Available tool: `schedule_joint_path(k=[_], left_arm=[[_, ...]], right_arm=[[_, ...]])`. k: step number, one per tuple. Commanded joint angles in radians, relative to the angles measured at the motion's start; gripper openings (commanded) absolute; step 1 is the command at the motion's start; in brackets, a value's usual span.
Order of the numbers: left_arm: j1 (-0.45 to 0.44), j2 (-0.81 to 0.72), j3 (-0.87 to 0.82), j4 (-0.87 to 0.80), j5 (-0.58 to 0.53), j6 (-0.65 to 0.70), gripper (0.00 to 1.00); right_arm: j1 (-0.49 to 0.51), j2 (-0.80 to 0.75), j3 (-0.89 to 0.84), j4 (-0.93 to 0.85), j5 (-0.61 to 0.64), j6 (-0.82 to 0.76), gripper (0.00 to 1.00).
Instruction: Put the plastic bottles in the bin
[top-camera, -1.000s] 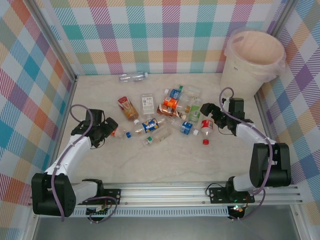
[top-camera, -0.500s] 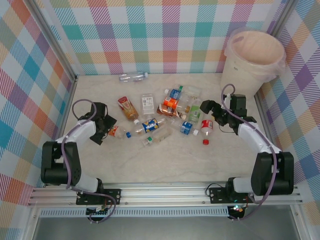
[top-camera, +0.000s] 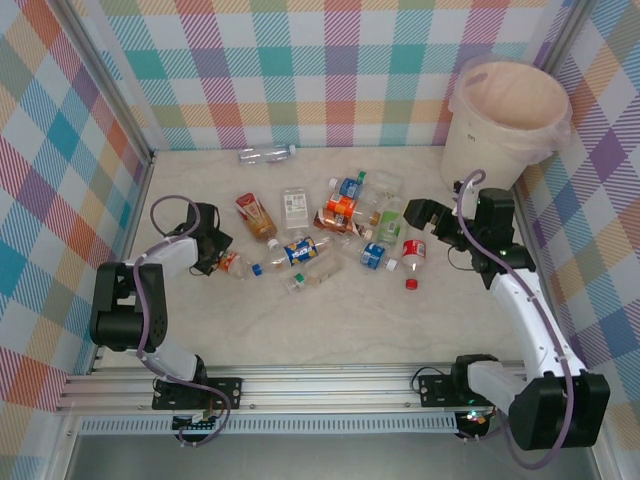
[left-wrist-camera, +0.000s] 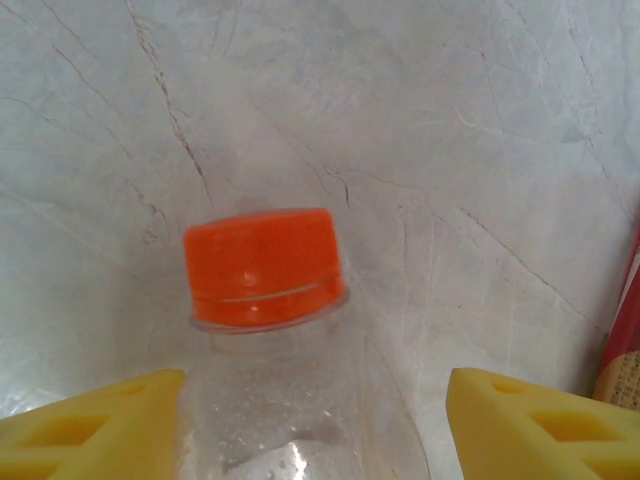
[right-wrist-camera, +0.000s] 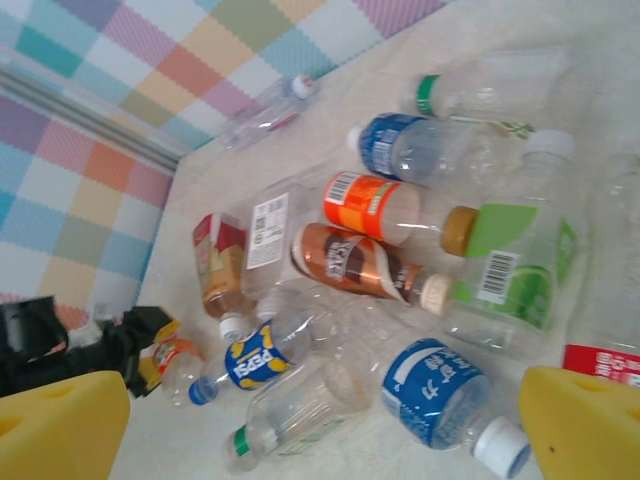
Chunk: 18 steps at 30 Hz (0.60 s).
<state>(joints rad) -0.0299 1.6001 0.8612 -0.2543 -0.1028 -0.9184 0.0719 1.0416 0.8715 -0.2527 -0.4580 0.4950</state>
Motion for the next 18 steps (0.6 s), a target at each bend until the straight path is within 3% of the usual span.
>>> schedule_joint_path(k=[1,10,18], left_arm=[[0.007,0.009,-0.027,0.053,0.010,0.036,0.64],[0.007,-0.057,-0.015,0.033,0.049,0.127,0.55],[0.005,-0.231,0.042,-0.061,0.148,0.196,0.54]], right_arm=[[0.031,-0.018,-0.015,0.032,-0.078,-0.024,1.00],[0.217,-0.015,-0.068,0.058,-0.051,-0.018,1.00],[0.358,0.026,-0.126,0.242,-0.015,0.065,1.00]])
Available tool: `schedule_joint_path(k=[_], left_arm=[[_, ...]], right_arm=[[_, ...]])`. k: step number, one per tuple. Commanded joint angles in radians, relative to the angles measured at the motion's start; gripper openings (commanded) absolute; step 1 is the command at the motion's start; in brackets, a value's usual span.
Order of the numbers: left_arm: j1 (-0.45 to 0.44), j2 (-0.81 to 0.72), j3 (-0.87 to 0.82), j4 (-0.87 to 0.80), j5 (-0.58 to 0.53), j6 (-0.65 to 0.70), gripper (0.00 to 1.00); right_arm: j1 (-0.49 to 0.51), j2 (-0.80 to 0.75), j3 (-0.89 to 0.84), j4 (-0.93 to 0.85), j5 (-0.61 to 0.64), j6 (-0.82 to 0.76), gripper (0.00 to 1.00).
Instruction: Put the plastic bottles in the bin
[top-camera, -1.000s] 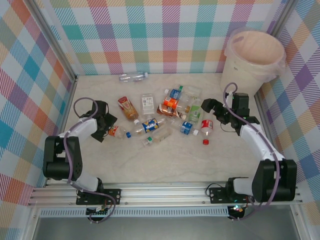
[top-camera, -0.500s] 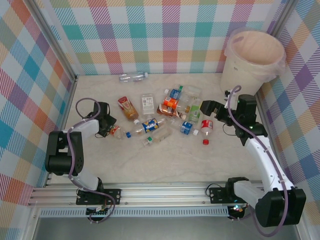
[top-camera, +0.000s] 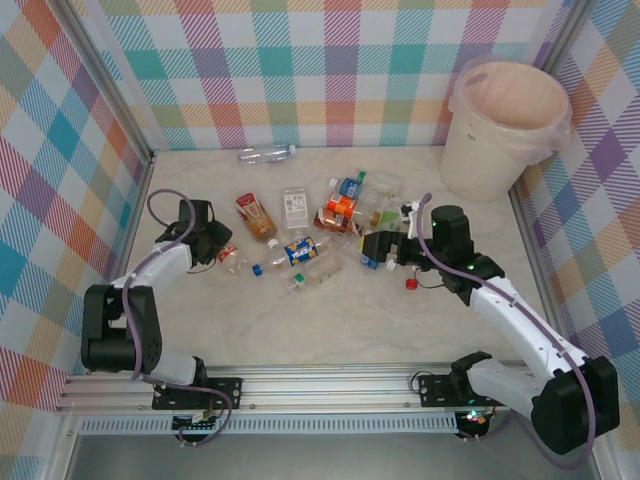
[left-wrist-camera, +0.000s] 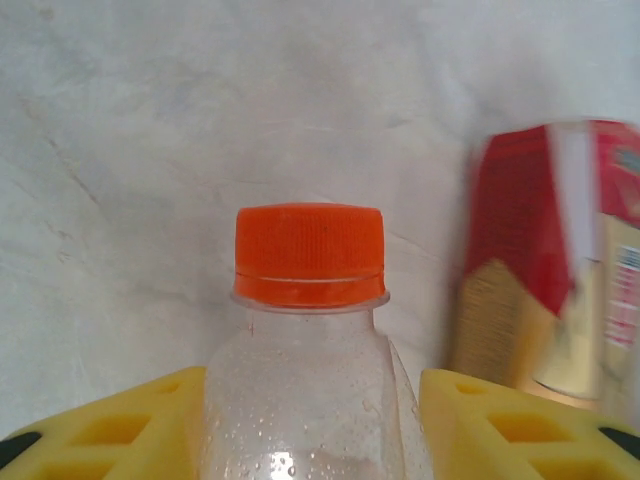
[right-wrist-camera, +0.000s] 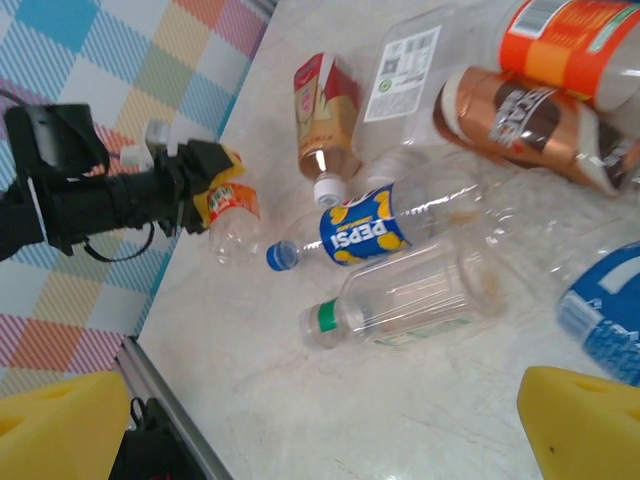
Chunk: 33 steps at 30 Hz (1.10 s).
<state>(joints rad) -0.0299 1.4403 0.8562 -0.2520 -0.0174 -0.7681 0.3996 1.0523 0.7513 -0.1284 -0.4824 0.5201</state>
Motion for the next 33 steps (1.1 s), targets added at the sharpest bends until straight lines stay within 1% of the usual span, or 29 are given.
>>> schedule_joint_path(k=[1,3,5,9,12,14,16,21,23,25,28,30,33], left_arm=[[0.004,-0.102,0.054,-0.076,0.088,0.049,0.54],[-0.013,-0.166,0.061,-0.090,0.133,0.054,0.53],[-0.050,-0.238,0.064,-0.094,0.173,0.058,0.53],[-0.187,-0.335,0.072,-0.083,0.218,0.056,0.53],[-0.291,-0.354,0.066,0.006,0.256,0.004,0.52],[-0.343,-0.339,0.076,0.061,0.277,-0.017,0.52],[-0.386,-0.307,0.111,0.084,0.282,-0.021,0.52],[-0.461,-0.204,0.179,0.196,0.329,-0.049,0.51],[-0.490,-0.169,0.194,0.241,0.339,-0.054,0.50],[-0.507,-0.142,0.203,0.268,0.356,-0.062,0.50],[-0.524,-0.118,0.213,0.290,0.363,-0.074,0.50],[-0.530,-0.113,0.209,0.308,0.364,-0.088,0.50],[-0.540,-0.108,0.196,0.346,0.372,-0.108,0.50]], right_arm=[[0.053,0.027,0.002,0.129,0.014,0.043,1.00],[0.094,0.049,0.024,0.136,0.020,0.045,1.00],[0.133,0.069,0.041,0.139,0.029,0.059,1.00],[0.192,0.080,0.026,0.189,0.024,0.106,1.00],[0.243,0.071,-0.014,0.274,0.045,0.158,1.00],[0.275,0.061,-0.044,0.330,0.095,0.189,1.00],[0.297,0.062,-0.075,0.396,0.119,0.211,1.00],[0.310,0.124,-0.067,0.453,0.077,0.221,1.00],[0.323,0.141,-0.079,0.532,0.072,0.230,1.00],[0.326,0.165,-0.067,0.569,0.058,0.234,1.00],[0.329,0.192,-0.035,0.578,0.044,0.228,1.00],[0.332,0.202,-0.032,0.602,0.064,0.235,1.00],[0.331,0.230,-0.007,0.577,0.098,0.242,0.99]])
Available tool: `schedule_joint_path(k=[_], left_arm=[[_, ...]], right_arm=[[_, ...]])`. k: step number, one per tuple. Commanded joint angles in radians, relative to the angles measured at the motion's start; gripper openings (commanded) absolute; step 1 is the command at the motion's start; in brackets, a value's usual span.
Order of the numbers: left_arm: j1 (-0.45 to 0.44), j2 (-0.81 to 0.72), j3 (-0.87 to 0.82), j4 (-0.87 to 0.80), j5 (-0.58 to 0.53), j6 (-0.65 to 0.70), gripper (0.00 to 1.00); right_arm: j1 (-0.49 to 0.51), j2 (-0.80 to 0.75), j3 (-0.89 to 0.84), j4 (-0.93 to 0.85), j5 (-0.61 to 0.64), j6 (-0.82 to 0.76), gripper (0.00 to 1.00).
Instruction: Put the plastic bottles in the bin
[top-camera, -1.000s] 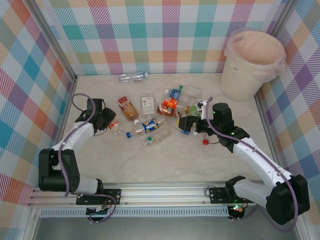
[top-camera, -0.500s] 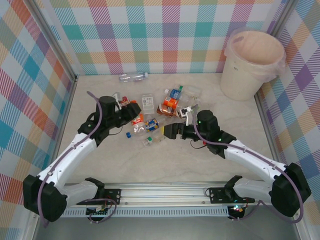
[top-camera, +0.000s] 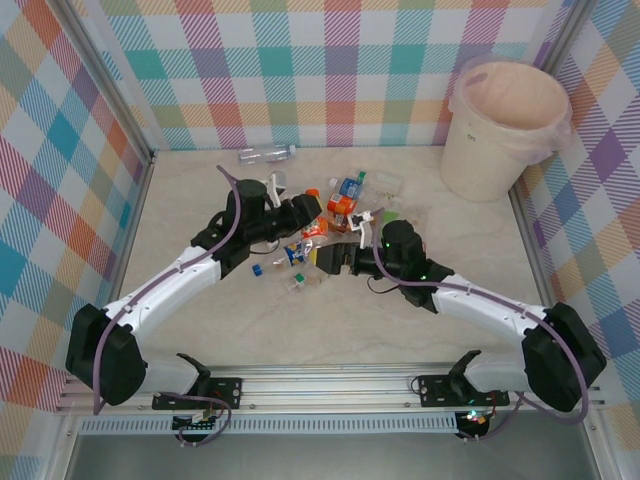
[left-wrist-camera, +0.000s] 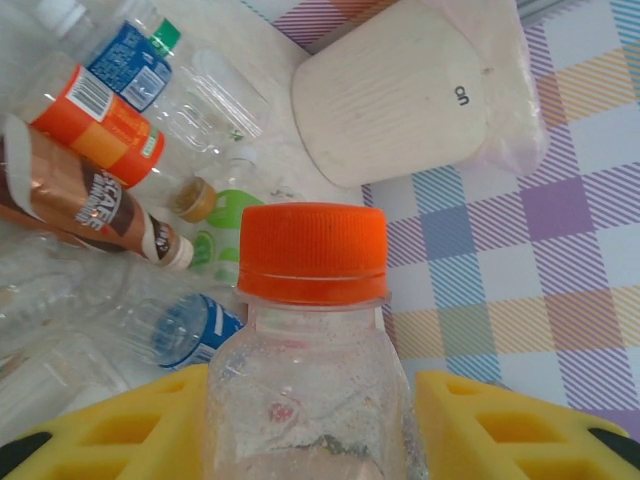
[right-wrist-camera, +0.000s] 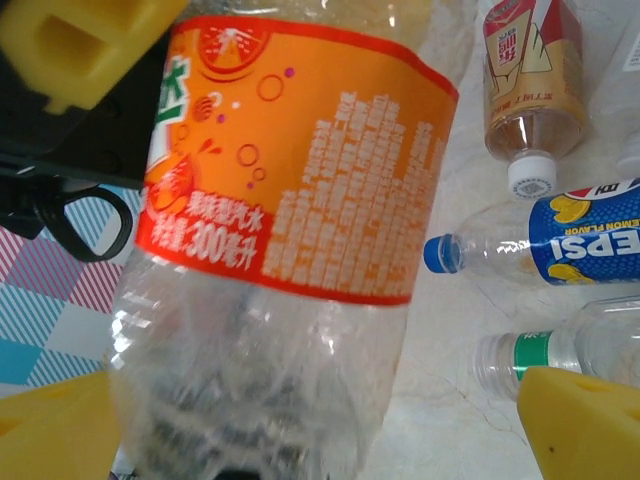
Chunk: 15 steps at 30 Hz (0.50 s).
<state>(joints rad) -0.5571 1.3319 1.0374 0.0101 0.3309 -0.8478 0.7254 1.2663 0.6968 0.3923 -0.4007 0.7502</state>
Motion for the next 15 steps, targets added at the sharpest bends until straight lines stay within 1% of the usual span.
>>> schedule_joint_path(k=[1,4,7,12,15], left_arm=[[-0.019,-0.002,0.012,0.089,0.020,-0.030,0.50],[-0.031,-0.005,-0.011,0.102,0.004,-0.036,0.50],[-0.035,-0.005,-0.045,0.145,-0.003,-0.065,0.50],[-0.035,0.006,-0.053,0.153,0.005,-0.069,0.50],[-0.035,0.008,-0.045,0.145,0.005,-0.061,0.51]], right_arm=[[0.008,0.025,0.054,0.069,0.012,0.013,0.99],[0.008,0.043,0.082,0.086,0.008,0.004,0.95],[0.007,0.060,0.105,0.085,0.017,-0.017,0.87],[0.009,0.068,0.105,0.101,0.059,-0.022,0.67],[0.008,0.070,0.112,0.064,0.079,-0.037,0.55]])
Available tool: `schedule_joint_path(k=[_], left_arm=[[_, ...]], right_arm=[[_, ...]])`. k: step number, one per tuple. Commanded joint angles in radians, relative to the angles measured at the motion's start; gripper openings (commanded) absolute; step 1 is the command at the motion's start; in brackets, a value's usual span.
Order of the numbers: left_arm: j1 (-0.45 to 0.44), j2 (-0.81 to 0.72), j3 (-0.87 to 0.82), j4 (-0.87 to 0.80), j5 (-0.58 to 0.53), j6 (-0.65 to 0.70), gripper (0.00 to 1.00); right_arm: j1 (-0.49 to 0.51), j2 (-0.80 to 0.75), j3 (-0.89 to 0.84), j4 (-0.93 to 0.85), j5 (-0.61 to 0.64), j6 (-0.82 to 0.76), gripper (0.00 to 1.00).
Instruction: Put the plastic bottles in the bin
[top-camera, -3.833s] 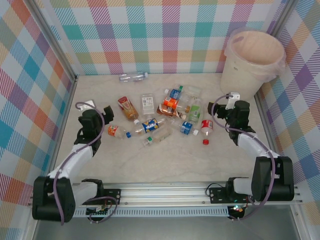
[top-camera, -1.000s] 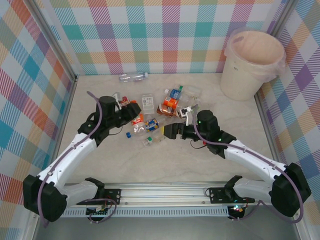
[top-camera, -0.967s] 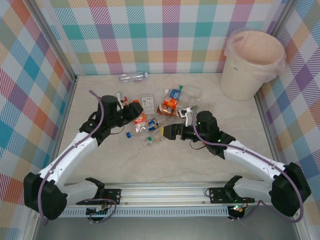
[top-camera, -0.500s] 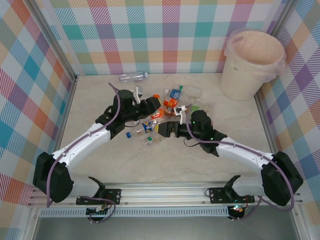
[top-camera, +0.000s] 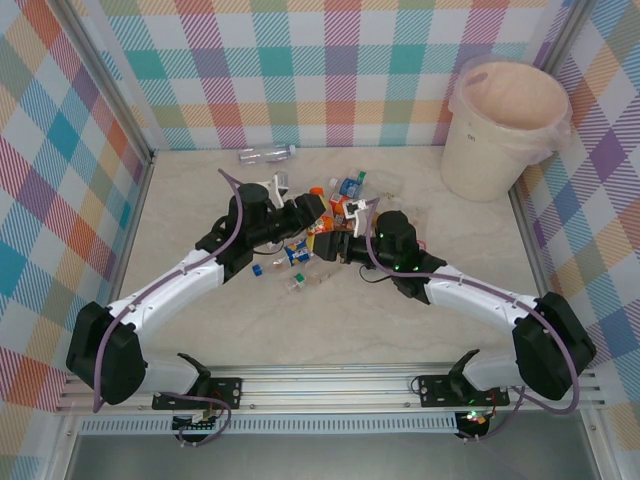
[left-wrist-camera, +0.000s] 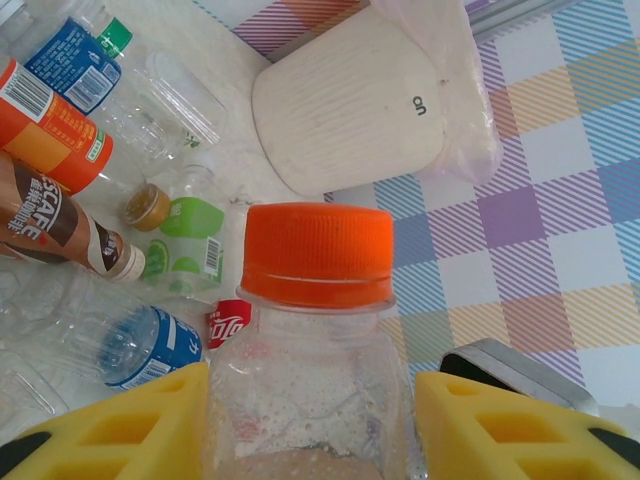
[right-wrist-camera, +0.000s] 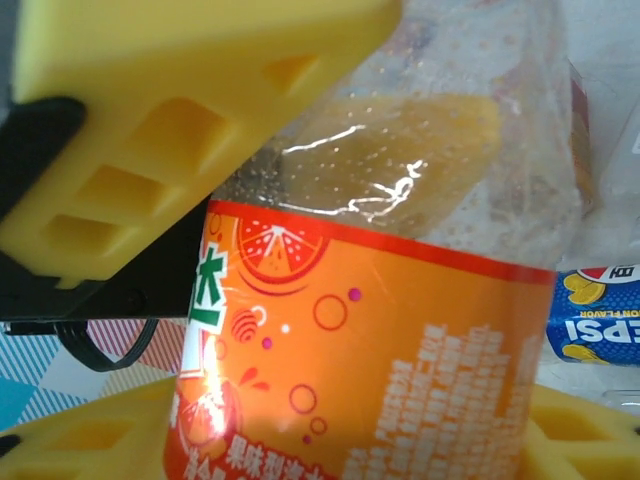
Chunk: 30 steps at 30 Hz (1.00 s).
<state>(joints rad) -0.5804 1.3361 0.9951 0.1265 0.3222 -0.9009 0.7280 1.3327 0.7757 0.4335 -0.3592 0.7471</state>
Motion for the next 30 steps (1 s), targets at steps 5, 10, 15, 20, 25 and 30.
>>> schedule_joint_path(k=[5,10,15,20,25,30], left_arm=[[-0.012,0.002,0.019,0.002,0.022,-0.002,0.58],[-0.006,-0.020,0.074,-0.146,-0.038,0.052,0.89],[0.031,-0.083,0.102,-0.262,-0.154,0.069,1.00],[0.045,-0.126,0.157,-0.567,-0.502,0.048,1.00],[0.097,-0.140,0.129,-0.661,-0.623,-0.018,1.00],[0.147,-0.150,0.067,-0.614,-0.588,-0.031,1.00]], right_arm=[[0.005,-0.015,0.035,-0.039,0.059,-0.057,0.48],[-0.013,-0.045,0.068,-0.208,0.113,-0.102,0.46],[-0.104,-0.080,0.087,-0.393,0.153,-0.117,0.44],[-0.257,-0.093,0.177,-0.577,0.161,-0.208,0.44],[-0.415,-0.039,0.379,-0.725,0.182,-0.353,0.44],[-0.549,0.104,0.662,-0.821,0.218,-0.431,0.45]])
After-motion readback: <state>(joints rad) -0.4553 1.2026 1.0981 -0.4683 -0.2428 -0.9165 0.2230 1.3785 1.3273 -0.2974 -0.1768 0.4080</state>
